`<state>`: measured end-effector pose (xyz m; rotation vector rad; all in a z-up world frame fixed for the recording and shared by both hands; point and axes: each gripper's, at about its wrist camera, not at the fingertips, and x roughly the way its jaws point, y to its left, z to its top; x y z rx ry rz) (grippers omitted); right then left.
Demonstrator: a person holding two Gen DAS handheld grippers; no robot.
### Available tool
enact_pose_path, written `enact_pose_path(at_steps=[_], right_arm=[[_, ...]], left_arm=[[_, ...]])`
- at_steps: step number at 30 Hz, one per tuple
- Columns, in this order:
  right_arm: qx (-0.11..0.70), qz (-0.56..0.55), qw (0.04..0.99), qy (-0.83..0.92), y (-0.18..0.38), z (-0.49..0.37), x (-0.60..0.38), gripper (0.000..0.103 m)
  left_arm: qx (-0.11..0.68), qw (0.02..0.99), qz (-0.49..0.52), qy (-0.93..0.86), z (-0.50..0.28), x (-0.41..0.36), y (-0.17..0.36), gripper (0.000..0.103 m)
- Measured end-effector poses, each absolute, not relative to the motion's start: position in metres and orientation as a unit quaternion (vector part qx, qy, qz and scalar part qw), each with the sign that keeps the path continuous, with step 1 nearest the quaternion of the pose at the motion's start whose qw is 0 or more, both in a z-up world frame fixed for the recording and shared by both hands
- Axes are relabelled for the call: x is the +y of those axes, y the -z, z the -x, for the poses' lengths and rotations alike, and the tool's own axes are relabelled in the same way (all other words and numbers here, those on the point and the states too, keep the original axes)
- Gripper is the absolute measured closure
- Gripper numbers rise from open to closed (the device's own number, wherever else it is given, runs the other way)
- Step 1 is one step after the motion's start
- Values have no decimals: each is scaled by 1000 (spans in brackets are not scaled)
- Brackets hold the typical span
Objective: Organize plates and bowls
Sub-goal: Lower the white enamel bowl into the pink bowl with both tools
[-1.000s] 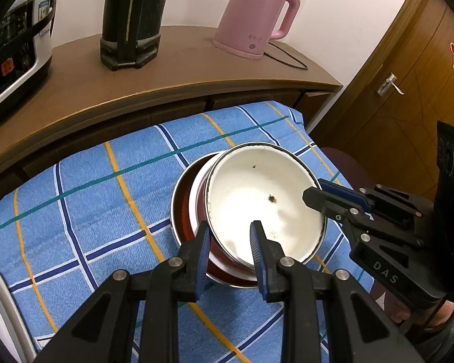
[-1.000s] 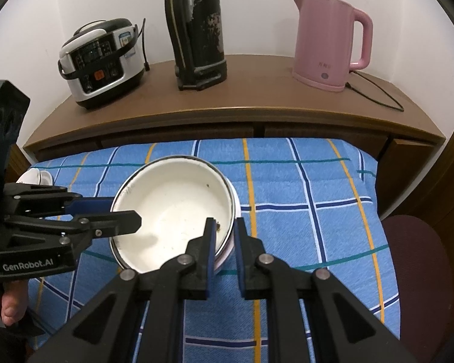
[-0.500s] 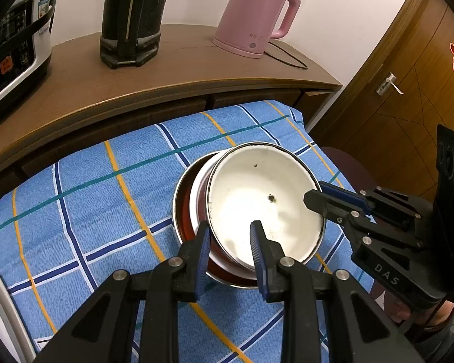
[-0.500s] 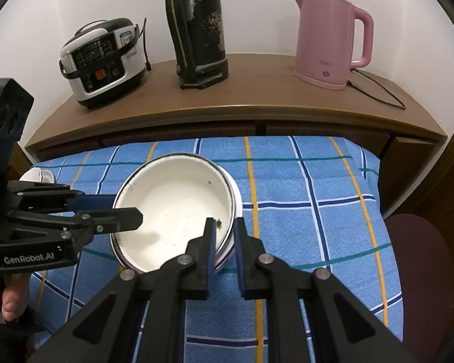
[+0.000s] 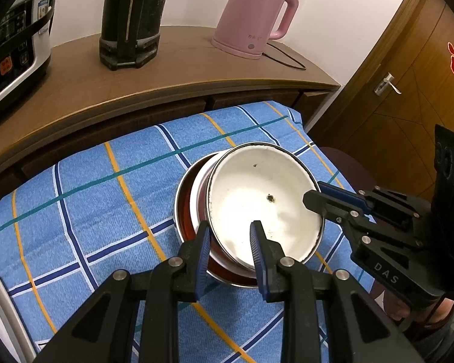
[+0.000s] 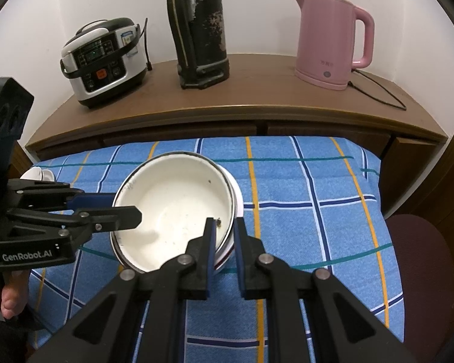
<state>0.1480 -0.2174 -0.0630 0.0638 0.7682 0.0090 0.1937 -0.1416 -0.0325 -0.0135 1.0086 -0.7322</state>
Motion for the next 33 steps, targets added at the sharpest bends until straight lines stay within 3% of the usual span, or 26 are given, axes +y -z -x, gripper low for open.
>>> enact_pose_path(at_steps=[33], right_arm=[[380,-34,924,-13,69,-152,-216,89]], left_arm=[[443,833,-16,331,-188,-142,28,74]])
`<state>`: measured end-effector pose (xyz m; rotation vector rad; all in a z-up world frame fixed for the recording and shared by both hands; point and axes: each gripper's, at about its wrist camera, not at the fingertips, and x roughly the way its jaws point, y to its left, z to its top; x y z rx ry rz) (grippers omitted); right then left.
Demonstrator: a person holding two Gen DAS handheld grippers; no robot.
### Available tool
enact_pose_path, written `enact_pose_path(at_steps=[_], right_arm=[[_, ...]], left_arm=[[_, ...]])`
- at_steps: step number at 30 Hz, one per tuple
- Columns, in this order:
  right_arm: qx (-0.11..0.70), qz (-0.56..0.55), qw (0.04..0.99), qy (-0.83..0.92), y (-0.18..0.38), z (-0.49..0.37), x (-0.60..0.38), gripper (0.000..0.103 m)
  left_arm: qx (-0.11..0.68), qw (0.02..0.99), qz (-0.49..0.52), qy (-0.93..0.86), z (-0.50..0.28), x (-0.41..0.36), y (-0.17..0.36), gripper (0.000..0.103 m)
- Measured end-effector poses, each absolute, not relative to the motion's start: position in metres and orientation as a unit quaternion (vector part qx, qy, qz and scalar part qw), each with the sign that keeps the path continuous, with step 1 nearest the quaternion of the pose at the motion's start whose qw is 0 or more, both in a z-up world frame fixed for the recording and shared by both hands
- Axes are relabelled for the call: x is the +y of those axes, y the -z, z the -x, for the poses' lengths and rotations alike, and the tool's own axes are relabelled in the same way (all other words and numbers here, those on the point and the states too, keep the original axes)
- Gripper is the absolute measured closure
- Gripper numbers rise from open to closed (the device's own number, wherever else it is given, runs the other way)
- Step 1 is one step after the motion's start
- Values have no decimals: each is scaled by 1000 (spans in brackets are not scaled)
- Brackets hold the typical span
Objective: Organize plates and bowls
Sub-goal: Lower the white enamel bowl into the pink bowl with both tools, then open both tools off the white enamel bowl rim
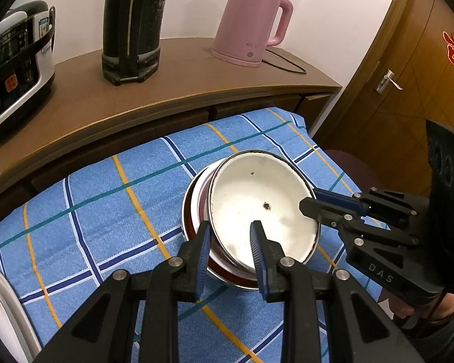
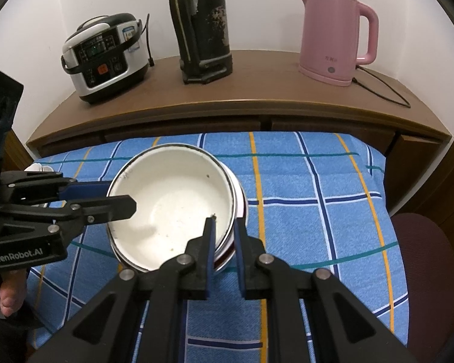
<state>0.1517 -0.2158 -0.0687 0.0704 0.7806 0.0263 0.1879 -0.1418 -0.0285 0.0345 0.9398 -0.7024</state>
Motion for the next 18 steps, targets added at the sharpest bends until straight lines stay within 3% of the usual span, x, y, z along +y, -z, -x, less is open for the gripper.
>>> enact_pose_path(at_steps=[3,6,7,10,13,18], right_arm=[[376,-37,926,-17,67,-151,-215,88],[361,-39,932,-21,63,-147,-213,74],[356,-36,933,-18,61,-146,-212,67],[349,-37,936,-14,56,-146,-213,60],[344,-38,938,-4,54,-146,-215,46],[340,-46,939,-2,53,-144,-217,45]], left_arm=[[442,835,-17,328,-188,-141,28,74],[432,839,-9,331,-188,-137,24,71],[427,842,-6,330,-188,-135,22,65],[416,849,-4,325,-187,-133,20,44],[417,850,-6,321,-189,-132,22,43],[423,848,-4,320,-189,-133,24,43]])
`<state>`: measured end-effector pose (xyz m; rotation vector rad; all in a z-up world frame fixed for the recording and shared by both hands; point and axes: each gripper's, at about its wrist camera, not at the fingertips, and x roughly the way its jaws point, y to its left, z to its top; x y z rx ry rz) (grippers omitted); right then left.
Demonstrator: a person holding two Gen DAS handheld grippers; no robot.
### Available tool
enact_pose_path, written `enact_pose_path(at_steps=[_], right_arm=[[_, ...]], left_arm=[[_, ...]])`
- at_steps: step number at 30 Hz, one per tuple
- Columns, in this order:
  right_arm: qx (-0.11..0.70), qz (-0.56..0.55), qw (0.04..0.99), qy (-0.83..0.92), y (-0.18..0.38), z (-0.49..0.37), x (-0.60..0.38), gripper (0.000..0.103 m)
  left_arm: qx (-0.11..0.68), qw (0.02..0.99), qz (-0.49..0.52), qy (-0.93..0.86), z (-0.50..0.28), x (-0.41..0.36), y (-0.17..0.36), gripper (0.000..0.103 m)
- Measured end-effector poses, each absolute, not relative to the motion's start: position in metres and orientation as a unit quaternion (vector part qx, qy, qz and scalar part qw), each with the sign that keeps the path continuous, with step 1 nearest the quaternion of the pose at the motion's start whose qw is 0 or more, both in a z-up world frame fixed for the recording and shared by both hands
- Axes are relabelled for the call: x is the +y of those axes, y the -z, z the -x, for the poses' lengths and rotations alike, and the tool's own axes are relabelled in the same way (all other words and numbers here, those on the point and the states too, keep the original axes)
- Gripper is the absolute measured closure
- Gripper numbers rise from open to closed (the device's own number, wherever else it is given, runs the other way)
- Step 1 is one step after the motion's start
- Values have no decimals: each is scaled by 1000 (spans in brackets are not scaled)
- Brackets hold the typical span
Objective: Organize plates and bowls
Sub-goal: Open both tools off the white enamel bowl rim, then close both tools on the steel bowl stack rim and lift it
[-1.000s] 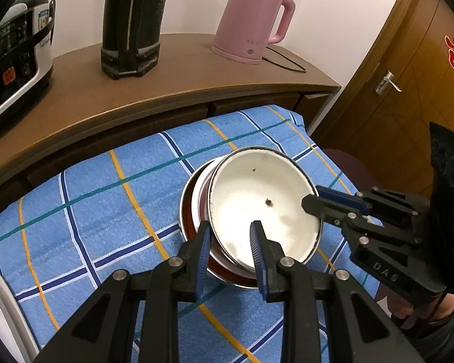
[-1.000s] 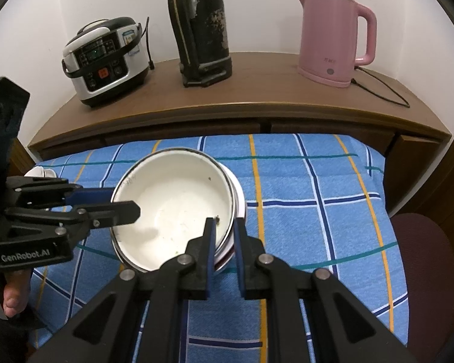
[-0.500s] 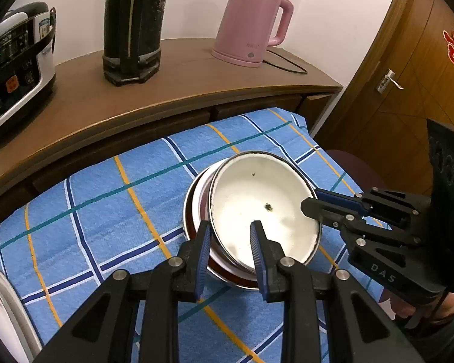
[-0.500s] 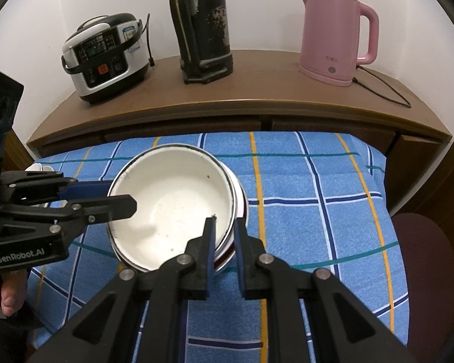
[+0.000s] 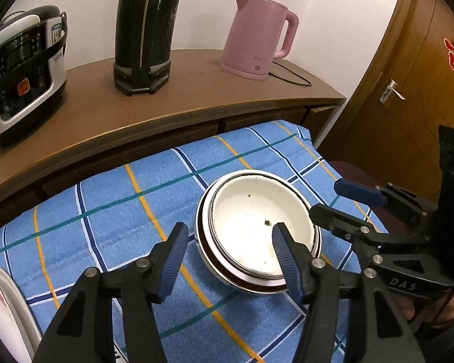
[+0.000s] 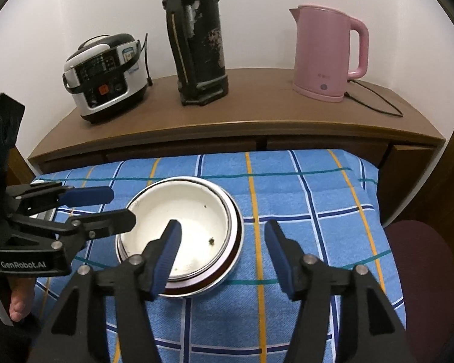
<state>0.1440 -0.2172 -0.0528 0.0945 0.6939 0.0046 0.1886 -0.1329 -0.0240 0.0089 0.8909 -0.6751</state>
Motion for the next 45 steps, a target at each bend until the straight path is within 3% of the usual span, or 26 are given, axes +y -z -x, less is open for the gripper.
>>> enact_pose_path(at_steps=[15,18,23,25,31,35,41,45], right_arm=[[365,-87,927,-6,79,-150,-224,44],[372,-96,923,-15,86,-152,-224,53],[384,-118,916,-22,97,-158,-225,53],[386,-125,914,-27,100,-158,-225,64],[378,-125,917,-9,90,-159,-224,81],[371,-119,921,-11,79,-159,-220,84],[389,-121,913,-23,82,-171,-215,84],[409,-125,903,-45,90,-178,-206,84]], left_arm=[[457,830,5,321,-190,-140,48,42],[463,825,13,323,-192,-138,53,43],[477,820,19,315,-195,-136,61,43],[486,811,30,323,-197,-137,66,43],[489,817,23,306,-189,-142,67,44],[483,824,22,295,-185,-139,64,45],[477,832,49,281,-182,-117,59,57],[483,833,66,261,-183,-100,62,59]])
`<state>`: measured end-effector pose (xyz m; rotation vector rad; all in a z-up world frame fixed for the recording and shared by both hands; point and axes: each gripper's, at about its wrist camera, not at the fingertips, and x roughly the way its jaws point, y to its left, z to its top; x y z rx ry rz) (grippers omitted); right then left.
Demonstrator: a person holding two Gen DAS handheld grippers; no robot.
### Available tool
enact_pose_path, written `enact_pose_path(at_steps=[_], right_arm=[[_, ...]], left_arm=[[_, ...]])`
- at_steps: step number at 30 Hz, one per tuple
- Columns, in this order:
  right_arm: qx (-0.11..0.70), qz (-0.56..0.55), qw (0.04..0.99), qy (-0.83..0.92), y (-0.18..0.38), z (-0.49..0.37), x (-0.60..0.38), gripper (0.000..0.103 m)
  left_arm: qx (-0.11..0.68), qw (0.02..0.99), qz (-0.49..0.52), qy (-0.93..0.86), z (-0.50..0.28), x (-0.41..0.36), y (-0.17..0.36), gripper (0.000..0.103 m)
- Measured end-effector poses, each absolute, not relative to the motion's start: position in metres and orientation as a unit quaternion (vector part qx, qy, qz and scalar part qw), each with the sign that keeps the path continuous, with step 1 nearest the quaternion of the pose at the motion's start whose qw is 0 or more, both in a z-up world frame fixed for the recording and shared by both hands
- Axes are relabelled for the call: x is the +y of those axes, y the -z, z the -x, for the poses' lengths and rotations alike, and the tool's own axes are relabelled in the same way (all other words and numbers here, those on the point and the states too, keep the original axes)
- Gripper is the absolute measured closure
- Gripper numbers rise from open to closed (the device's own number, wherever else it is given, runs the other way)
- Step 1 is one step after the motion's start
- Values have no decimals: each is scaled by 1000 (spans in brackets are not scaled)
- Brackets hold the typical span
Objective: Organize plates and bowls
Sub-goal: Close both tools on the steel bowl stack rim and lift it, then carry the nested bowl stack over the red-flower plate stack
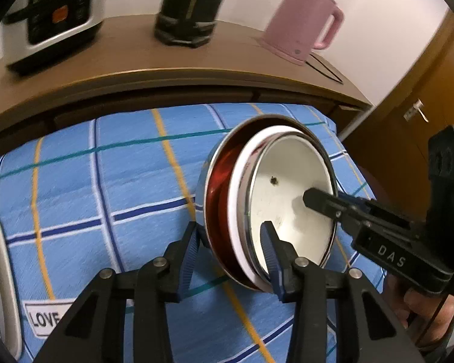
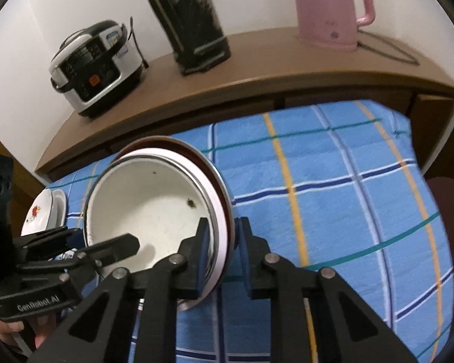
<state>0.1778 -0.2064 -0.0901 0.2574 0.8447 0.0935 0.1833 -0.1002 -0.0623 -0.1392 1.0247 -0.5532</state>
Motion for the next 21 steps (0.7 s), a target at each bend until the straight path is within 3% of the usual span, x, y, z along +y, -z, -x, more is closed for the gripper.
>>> enact_pose_path(at_steps=[21], right_arm=[[380,-68,909,-158,45,-191,-103,85]], left_arm=[[454,861,155,166,-153,8,51,64]])
